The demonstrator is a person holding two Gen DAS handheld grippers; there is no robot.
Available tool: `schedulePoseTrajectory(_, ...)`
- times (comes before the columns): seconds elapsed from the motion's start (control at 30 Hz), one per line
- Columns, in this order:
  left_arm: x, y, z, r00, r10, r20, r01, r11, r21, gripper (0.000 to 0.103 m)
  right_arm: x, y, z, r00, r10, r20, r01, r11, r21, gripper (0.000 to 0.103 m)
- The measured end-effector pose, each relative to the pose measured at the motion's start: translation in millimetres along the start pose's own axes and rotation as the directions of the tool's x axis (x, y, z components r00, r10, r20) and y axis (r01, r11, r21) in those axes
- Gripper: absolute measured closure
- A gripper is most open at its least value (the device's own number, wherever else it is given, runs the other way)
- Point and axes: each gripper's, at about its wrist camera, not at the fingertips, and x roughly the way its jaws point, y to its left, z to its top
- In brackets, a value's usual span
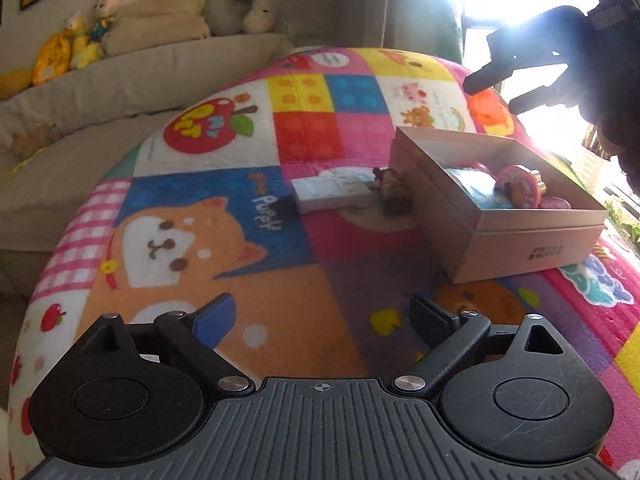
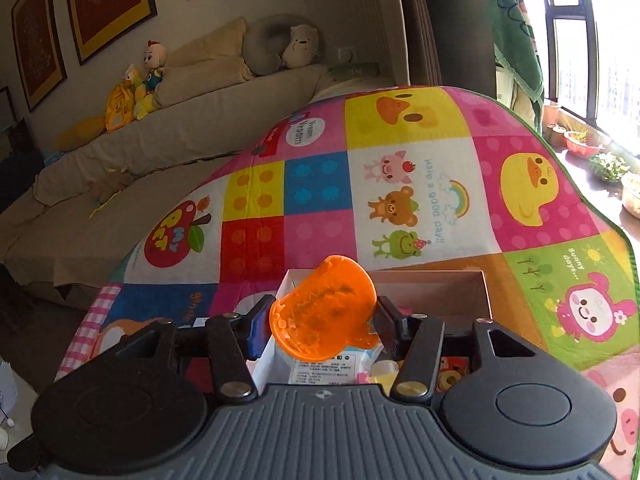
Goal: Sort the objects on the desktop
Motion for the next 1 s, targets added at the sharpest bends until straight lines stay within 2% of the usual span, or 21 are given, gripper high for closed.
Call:
schedulePoseTrajectory(0.03,-1.3,5.9,-1.7,1.0,0.011,0.007,-0.011,1.0,-0.011,0.006,9.0,5.0,3.6,1.0,-0.025,-0.006,0.025,1.0,-0.002,0.032)
schedulePoseTrajectory(0.2,6.3,35.5,-11.0,0.998,0.053,-0.03,-0.055,0.994,-0.098,0.005,22.0,42.5,0.0,0.998,-0.052,-0.029,0.048,0.993,-0.11,0.032)
schedulePoseTrajectory(0.3,9.0,44.3,-14.5,0.999,0.032,-0.039,-0.037,0.989,-0.144,0.005,28.2,64.6,-6.1,0.997,-0.033,-0.067,0.023,0.988,-0.15,0.042)
schedulePoseTrajectory(0.37,7.6,46.3,-16.1,1.0,0.02,-0.021,-0.023,0.988,-0.155,0.005,37.3,75.6,-6.8,0.994,-0.018,-0.108,0.001,0.988,-0.155,0.052)
schedulePoseTrajectory(0.5,6.7,48.6,-19.2,1.0,0.011,-0.009,-0.012,0.984,-0.178,0.003,70.6,100.5,0.4,0.981,0.014,-0.195,-0.041,0.989,-0.14,0.053)
schedulePoseTrajectory(0.57,7.1,51.3,-19.9,1.0,0.007,-0.01,-0.009,0.98,-0.197,0.003,93.1,117.5,3.0,0.974,-0.015,-0.227,-0.026,0.984,-0.177,0.053)
schedulePoseTrajectory(0.63,8.1,53.5,-20.4,1.0,0.002,-0.015,-0.005,0.978,-0.21,0.003,114.8,134.5,3.5,0.972,-0.068,-0.227,0.008,0.967,-0.253,0.054)
schedulePoseTrajectory(0.7,8.1,53.6,-20.8,1.0,0.0,-0.015,-0.004,0.978,-0.21,0.003,136.3,142.3,5.2,0.966,-0.112,-0.231,0.045,0.959,-0.279,0.056)
schedulePoseTrajectory(0.83,6.8,54.0,-21.8,1.0,-0.004,-0.007,0.002,0.978,-0.209,0.003,173.3,135.1,10.5,0.943,-0.129,-0.306,0.067,0.977,-0.204,0.055)
schedulePoseTrajectory(1.0,7.6,58.7,-22.1,1.0,-0.024,-0.004,0.022,0.972,-0.232,0.002,191.9,123.0,4.1,0.906,-0.037,-0.421,0.009,0.998,-0.067,0.054)
